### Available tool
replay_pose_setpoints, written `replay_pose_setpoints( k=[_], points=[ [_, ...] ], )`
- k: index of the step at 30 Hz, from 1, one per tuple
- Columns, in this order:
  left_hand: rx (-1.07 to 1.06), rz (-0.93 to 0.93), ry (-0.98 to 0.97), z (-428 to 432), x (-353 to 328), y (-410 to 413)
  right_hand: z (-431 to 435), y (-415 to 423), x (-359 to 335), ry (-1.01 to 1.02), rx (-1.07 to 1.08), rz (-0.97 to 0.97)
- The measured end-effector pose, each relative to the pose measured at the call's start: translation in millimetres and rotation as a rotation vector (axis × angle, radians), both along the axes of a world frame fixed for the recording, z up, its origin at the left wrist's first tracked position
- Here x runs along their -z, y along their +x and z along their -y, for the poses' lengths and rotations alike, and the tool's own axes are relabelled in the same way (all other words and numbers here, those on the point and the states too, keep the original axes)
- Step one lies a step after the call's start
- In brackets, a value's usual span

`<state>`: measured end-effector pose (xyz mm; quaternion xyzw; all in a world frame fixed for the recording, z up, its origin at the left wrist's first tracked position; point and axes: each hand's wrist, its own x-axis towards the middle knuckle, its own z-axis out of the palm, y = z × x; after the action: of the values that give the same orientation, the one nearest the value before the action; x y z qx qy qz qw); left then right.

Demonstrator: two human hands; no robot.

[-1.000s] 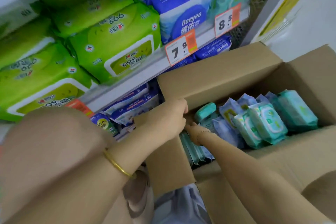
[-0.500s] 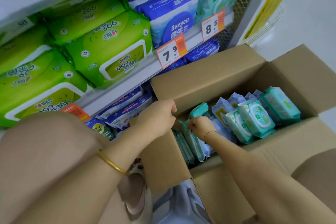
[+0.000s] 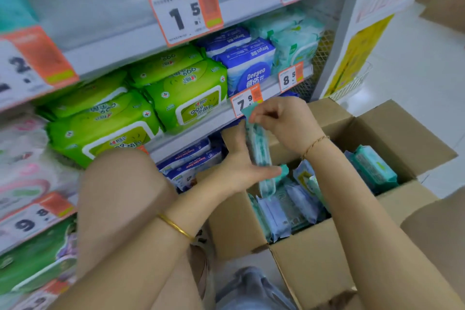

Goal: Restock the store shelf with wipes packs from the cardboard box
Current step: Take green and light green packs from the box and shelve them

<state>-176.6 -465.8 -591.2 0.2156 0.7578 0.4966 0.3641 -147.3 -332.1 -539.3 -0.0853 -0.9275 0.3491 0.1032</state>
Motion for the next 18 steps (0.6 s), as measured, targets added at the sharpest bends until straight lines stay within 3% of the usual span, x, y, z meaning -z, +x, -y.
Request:
replay_pose_setpoints(
  k=[2, 4, 8, 11, 16, 18],
  points=[
    [-0.122, -0.027, 0.112, 2.8, -14.3, 2.6, 23.9, -2.5, -26.4, 0.131, -0.09, -0.018],
    [-0.194, -0.042, 0.189, 11.5, -32.1, 2.3, 38.1, -4.6, -46.2, 0.134, -0.177, -0.051],
    [-0.418, 0.094, 0.389, 50.2, -71.4, -7.4, 47.6, -6.2, -77.6, -0.33, -0.147, -0.144],
    [-0.507, 0.227, 0.566, 86.4, -104.5, -18.4, 57.9, -14.2, -85.3, -0.364, -0.084, -0.088],
    [-0.583, 0.217, 0.687, 131.0, -158.2, -28.7, 111.2, -25.8, -104.4, -0.779, -0.327, 0.073],
    [-0.657, 0.135, 0.67, 145.5, -177.5, -32.4, 127.4, -32.9, -116.8, -0.829, -0.417, 0.098]
  ],
)
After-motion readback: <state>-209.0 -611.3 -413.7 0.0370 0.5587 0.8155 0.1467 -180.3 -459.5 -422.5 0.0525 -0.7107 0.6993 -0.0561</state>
